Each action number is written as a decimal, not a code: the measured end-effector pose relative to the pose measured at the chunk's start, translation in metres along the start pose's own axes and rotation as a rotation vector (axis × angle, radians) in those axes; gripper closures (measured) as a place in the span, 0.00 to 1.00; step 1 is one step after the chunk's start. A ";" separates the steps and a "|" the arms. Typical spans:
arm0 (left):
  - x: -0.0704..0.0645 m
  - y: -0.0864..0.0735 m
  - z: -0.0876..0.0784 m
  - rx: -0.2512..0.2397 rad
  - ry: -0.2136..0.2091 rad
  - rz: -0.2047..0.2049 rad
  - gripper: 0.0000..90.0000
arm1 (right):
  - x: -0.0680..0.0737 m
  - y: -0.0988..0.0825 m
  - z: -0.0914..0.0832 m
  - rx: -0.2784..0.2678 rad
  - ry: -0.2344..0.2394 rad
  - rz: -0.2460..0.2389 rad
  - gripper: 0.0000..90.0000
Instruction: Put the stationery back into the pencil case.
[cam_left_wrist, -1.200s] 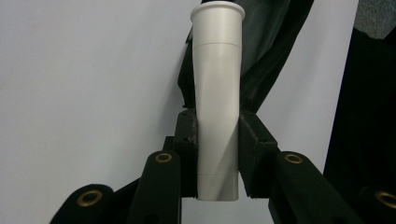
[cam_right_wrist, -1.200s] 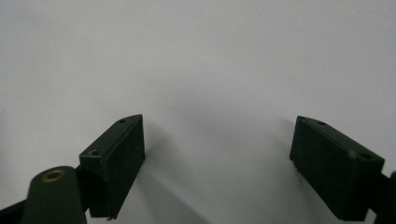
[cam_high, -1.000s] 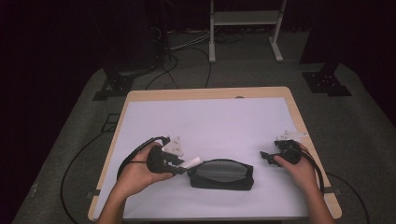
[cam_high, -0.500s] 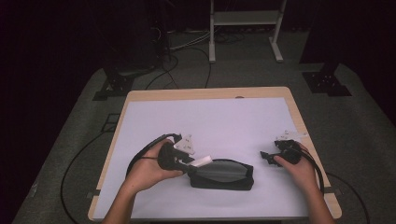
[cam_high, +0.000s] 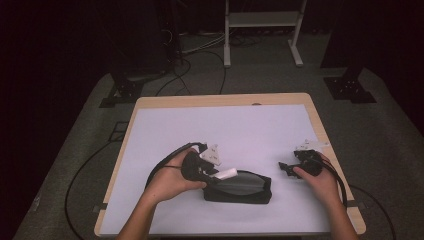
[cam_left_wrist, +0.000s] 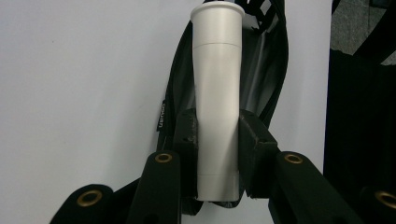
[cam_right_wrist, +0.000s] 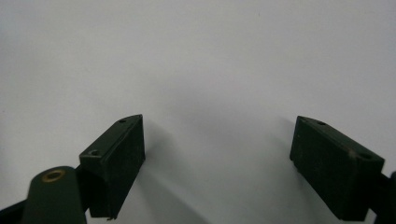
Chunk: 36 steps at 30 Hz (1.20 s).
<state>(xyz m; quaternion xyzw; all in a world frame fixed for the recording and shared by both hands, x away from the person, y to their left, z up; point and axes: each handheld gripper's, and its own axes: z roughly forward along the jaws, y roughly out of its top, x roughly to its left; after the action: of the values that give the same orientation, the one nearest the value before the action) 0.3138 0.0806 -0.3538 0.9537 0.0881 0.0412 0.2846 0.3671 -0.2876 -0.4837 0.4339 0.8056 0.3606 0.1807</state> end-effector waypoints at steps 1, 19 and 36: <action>0.000 0.002 0.002 0.004 -0.005 0.000 0.79 | 0.000 0.000 0.000 0.000 0.000 0.000 0.18; 0.000 0.011 0.029 0.030 -0.043 0.024 0.79 | 0.000 0.000 0.000 0.000 0.000 0.000 0.18; 0.001 0.012 0.051 0.057 -0.063 0.032 0.79 | 0.000 0.000 0.000 0.000 0.001 0.001 0.18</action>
<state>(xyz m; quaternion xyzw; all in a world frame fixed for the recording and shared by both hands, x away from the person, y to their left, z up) 0.3232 0.0436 -0.3892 0.9636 0.0648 0.0129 0.2591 0.3671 -0.2876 -0.4837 0.4342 0.8055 0.3608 0.1803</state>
